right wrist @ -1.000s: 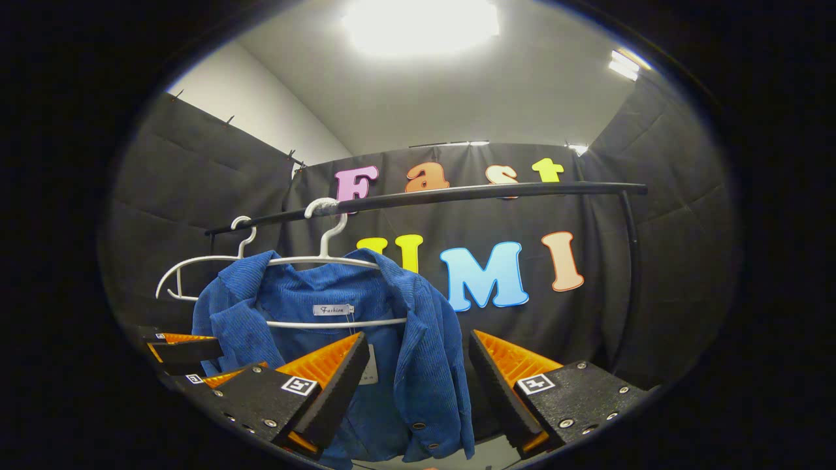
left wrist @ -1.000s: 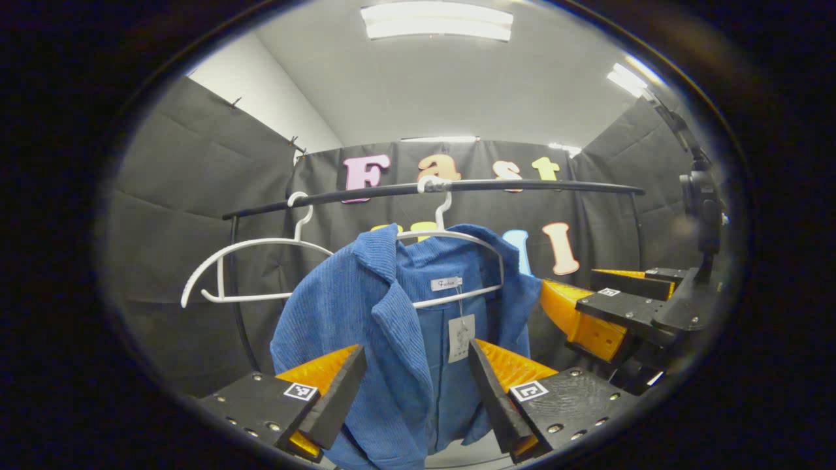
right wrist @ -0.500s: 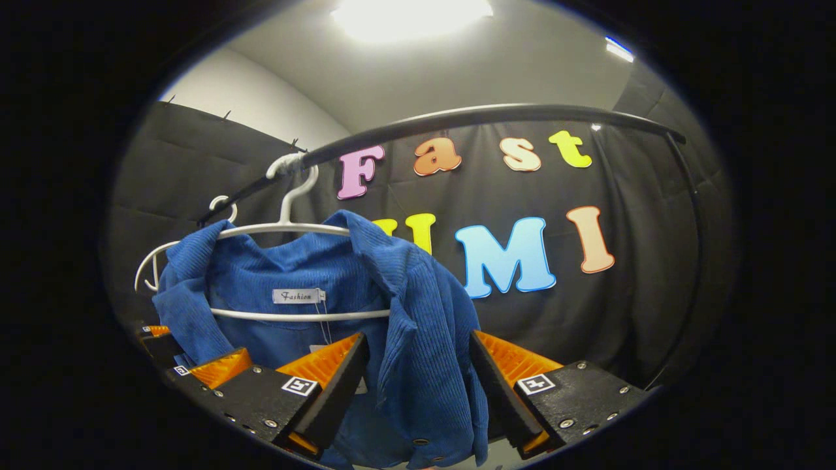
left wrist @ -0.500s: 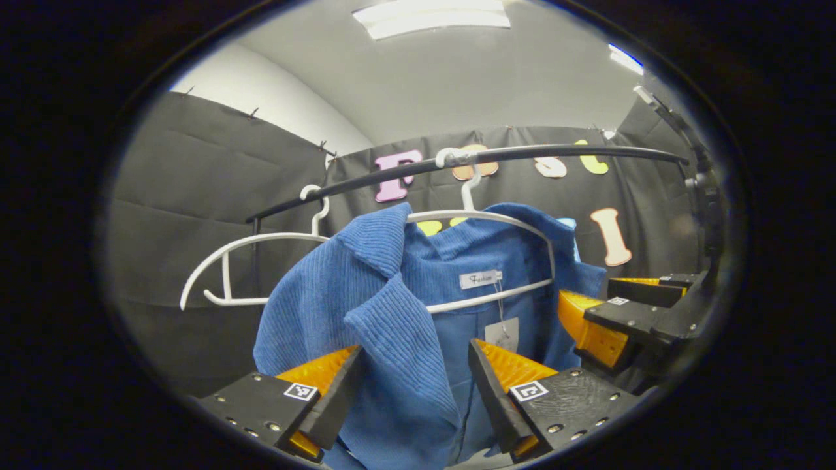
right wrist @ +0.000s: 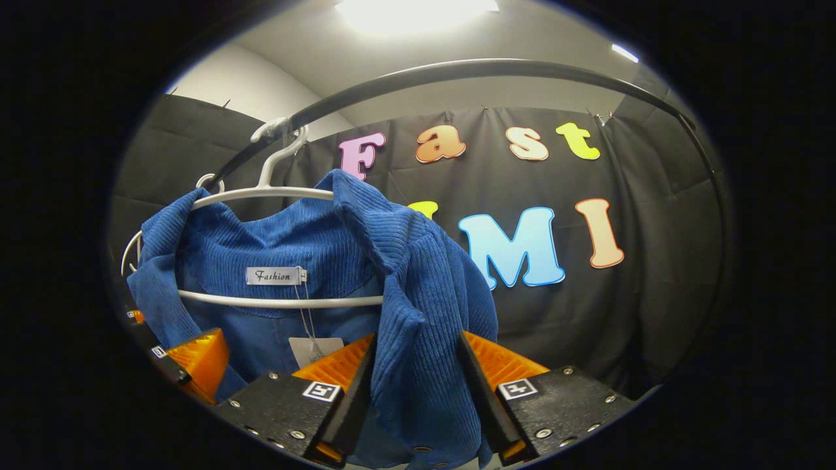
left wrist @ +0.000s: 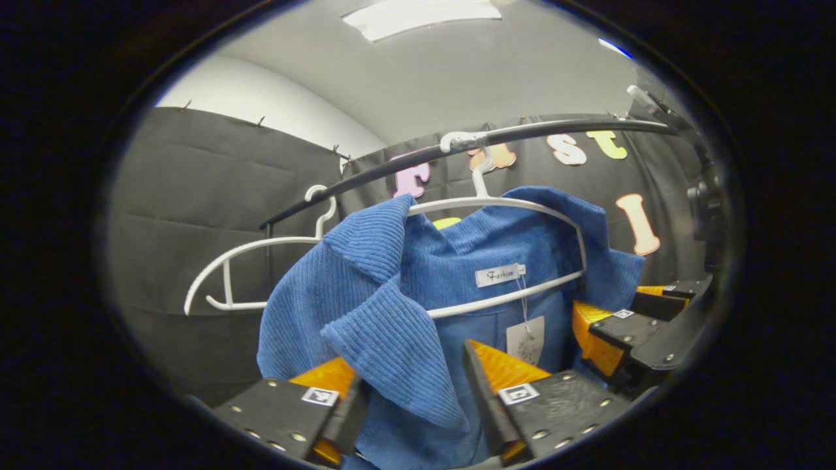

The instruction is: Grasp the clothes on the hanger with both hands and then place them into the laundry hamper below.

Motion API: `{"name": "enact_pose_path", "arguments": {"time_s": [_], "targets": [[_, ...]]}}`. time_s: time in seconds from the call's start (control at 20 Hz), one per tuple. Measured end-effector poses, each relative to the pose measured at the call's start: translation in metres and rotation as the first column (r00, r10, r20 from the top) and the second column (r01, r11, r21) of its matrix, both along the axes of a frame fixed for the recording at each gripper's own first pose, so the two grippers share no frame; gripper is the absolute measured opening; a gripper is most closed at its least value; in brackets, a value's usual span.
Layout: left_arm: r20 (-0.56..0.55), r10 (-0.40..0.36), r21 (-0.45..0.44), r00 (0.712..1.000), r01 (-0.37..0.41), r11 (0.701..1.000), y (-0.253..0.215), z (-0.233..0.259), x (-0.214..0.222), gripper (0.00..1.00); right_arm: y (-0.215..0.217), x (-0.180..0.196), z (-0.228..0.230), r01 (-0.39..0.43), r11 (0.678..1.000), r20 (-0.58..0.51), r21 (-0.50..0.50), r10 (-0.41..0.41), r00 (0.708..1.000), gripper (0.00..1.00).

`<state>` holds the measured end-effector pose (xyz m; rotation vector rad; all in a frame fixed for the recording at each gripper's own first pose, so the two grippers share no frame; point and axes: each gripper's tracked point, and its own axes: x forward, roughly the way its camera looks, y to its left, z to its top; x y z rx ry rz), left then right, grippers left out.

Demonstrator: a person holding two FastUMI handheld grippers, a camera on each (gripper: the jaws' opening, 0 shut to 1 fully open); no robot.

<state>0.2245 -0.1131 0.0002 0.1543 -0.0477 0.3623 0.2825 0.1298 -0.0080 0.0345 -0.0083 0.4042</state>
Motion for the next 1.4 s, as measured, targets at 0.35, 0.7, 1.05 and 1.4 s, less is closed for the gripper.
{"name": "enact_pose_path", "arguments": {"time_s": [0.35, 0.7, 1.05, 1.4], "targets": [[0.001, 0.012, -0.037, 1.000, -0.012, 0.999, 0.016, -0.003, -0.002, 0.22, -0.002, 0.004, -0.002, 0.020, 1.000, -0.001, -0.010, -0.020, 1.000, 0.05], [0.023, -0.110, -0.017, 0.994, 0.111, 0.994, 0.015, 0.019, -0.027, 0.00, -0.018, -0.010, 0.059, 0.069, 0.997, 0.207, 0.025, -0.073, 0.976, 0.00], [0.099, -0.124, 0.060, 0.987, 0.118, 0.991, 0.035, 0.077, -0.066, 0.01, -0.043, 0.003, 0.110, 0.148, 0.988, 0.343, 0.032, -0.150, 0.927, 0.00], [0.113, -0.171, 0.104, 0.979, 0.160, 0.982, 0.078, 0.117, -0.065, 0.00, -0.075, 0.028, 0.120, 0.217, 0.976, 0.372, 0.021, -0.209, 0.904, 0.00]]}}
